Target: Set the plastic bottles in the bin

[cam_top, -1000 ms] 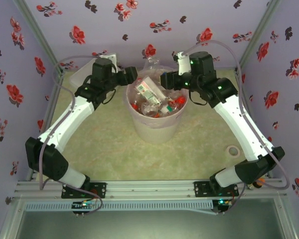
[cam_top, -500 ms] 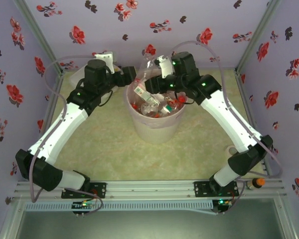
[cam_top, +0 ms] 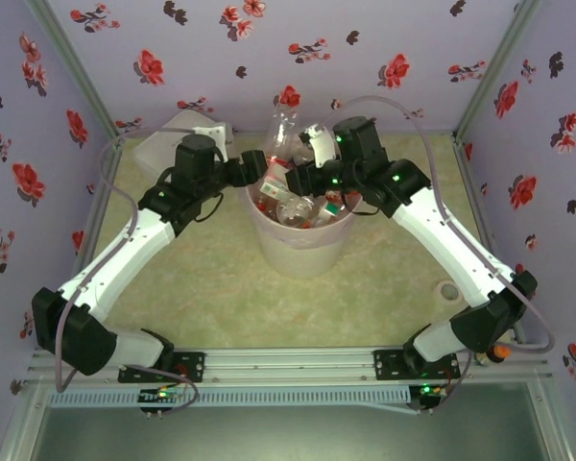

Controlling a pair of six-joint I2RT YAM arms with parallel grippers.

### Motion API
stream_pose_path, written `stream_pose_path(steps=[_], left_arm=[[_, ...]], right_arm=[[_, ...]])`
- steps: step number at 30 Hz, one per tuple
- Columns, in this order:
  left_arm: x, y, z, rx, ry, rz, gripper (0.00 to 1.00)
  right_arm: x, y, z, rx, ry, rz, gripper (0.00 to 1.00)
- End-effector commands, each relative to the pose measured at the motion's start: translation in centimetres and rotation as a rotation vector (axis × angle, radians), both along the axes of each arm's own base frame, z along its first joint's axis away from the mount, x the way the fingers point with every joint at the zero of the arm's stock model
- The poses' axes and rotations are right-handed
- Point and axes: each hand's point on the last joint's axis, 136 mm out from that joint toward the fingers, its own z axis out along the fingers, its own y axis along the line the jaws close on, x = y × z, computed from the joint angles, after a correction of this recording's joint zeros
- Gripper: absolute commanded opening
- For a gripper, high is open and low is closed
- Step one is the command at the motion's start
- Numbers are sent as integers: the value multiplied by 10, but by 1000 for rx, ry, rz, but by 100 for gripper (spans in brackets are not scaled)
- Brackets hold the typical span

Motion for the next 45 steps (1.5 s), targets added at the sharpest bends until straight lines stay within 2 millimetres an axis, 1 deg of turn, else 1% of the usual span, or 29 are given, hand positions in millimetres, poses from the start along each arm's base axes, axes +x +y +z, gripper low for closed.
stream_pose_path(steps=[1, 2, 3, 4, 5, 7, 9, 11, 12, 14, 16, 18, 20, 21, 23, 25, 27, 29, 31, 32, 33, 35, 38, 41, 44, 45], left_arm=[[-12, -9, -9, 16, 19, -33, 79], [-13, -9, -10, 20, 20, -33, 79], [-14, -7, -8, 22, 15, -29, 79], [-14, -6, -4, 21, 5, -28, 79], [-14, -5, 0, 18, -5, -27, 79], [-13, -4, 16, 11, -36, -27, 79], [-12, -2, 32, 0, -69, -25, 80], [-9, 3, 50, -9, -107, -16, 81], [-8, 4, 57, -14, -122, -11, 82], [-2, 7, 71, -11, -155, -3, 83], [8, 5, 80, -4, -177, 2, 84], [19, 2, 84, 3, -186, 4, 84], [30, -5, 84, 12, -189, 2, 84], [33, -6, 86, 9, -193, 4, 84], [38, -9, 86, -1, -191, 4, 82], [36, -7, 84, -10, -187, 8, 81], [29, 0, 79, -9, -182, 23, 80], [21, 10, 67, 3, -155, 31, 79], [7, 17, 49, 19, -113, 26, 79], [1, 17, 41, 19, -96, 14, 79], [-6, 18, 33, 13, -78, -1, 79], [-18, 16, 20, 4, -46, -38, 79], [-30, 15, 7, -27, -17, -64, 79], [-33, 18, 0, -29, -5, -57, 79], [-34, 19, 0, -35, -7, -55, 78], [-34, 19, 2, -38, -11, -54, 78]], right_arm=[[-15, -7, -54, -120, 146, 27, 38], [-14, -7, -54, -121, 144, 25, 38], [-12, -8, -49, -117, 128, 15, 38], [-8, -9, -39, -105, 100, 2, 38], [-2, -10, -27, -87, 70, -21, 39], [9, -15, 6, -27, -15, -74, 41], [20, -22, 35, 22, -88, -132, 43], [28, -35, 59, 51, -156, -194, 50], [31, -42, 67, 61, -177, -225, 53], [37, -57, 80, 91, -201, -282, 58], [42, -69, 86, 119, -200, -328, 62], [50, -78, 93, 158, -197, -369, 68], [65, -83, 101, 209, -184, -403, 70], [71, -81, 103, 224, -173, -405, 72], [84, -67, 106, 253, -149, -372, 81], [98, -53, 104, 276, -116, -355, 89], [112, -42, 100, 273, -101, -353, 94], [126, -30, 94, 257, -99, -351, 96], [139, -17, 86, 233, -93, -346, 96], [145, -12, 81, 222, -87, -344, 96], [151, -7, 73, 203, -68, -341, 96], [159, 3, 62, 171, -48, -333, 96], [158, 22, 48, 143, -18, -292, 93], [154, 29, 42, 122, -6, -268, 86], [144, 29, 46, 126, 7, -239, 71], [140, 28, 49, 128, 7, -231, 65]])
